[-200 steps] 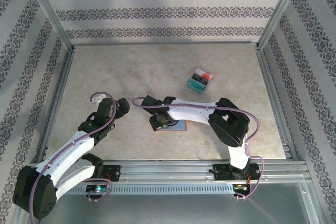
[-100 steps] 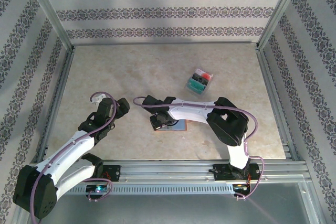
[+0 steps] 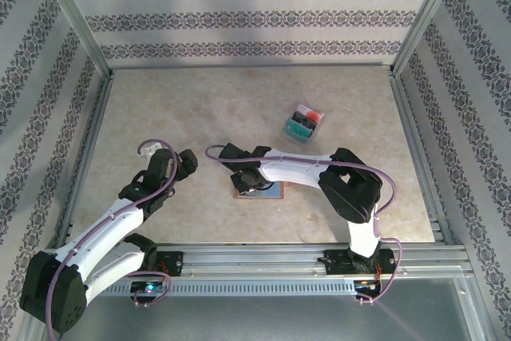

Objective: Take the credit cards out of the card holder

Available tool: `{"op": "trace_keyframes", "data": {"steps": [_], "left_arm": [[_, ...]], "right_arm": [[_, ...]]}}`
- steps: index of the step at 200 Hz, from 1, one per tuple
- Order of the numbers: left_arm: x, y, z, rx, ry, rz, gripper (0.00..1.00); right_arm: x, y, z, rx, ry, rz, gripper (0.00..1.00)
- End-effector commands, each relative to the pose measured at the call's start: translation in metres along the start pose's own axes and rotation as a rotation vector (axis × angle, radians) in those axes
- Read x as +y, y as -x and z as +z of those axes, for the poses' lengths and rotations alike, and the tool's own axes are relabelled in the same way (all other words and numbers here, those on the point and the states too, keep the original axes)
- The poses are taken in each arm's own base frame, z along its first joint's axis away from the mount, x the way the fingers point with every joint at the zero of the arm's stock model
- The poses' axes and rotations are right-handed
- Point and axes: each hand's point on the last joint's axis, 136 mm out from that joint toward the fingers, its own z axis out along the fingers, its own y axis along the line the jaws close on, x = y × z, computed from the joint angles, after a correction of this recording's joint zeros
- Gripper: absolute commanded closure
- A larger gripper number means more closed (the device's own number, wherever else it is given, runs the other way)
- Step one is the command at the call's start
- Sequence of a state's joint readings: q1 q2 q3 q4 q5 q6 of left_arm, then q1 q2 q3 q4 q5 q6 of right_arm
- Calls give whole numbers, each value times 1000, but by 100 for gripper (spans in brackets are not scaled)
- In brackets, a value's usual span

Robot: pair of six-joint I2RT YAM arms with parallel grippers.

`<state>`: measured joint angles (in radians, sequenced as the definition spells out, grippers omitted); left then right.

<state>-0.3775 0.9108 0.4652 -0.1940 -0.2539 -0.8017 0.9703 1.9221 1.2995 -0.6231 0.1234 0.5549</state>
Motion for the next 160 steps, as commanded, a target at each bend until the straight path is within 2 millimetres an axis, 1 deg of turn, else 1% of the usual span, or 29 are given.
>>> {"op": "trace_keyframes", "data": {"steps": [1,17,55,85,108,127,160], "left_arm": [[-8,13,-4,-14,-18,19,1],[-11,15,-6,-12,-27,34,1],[-25,21,-8,-5,-68,88,1],[-40,18,-8,26,-117,117,0],[-54,12,-7,54,-159,144,0],[-68,3,-7,80,-183,196,1],[-94,-26,-9,147,-212,350,5]], "right_arm": [[-18,3,-14,-41,-60,22,65],[-25,2,-18,-50,-86,25,64],[-42,-6,-18,-42,-116,51,63],[-55,-12,-23,-48,-139,75,62],[-64,-17,-25,-52,-150,97,62],[-71,-23,-24,-47,-159,114,63],[-85,-32,-26,-48,-174,147,63]]}}
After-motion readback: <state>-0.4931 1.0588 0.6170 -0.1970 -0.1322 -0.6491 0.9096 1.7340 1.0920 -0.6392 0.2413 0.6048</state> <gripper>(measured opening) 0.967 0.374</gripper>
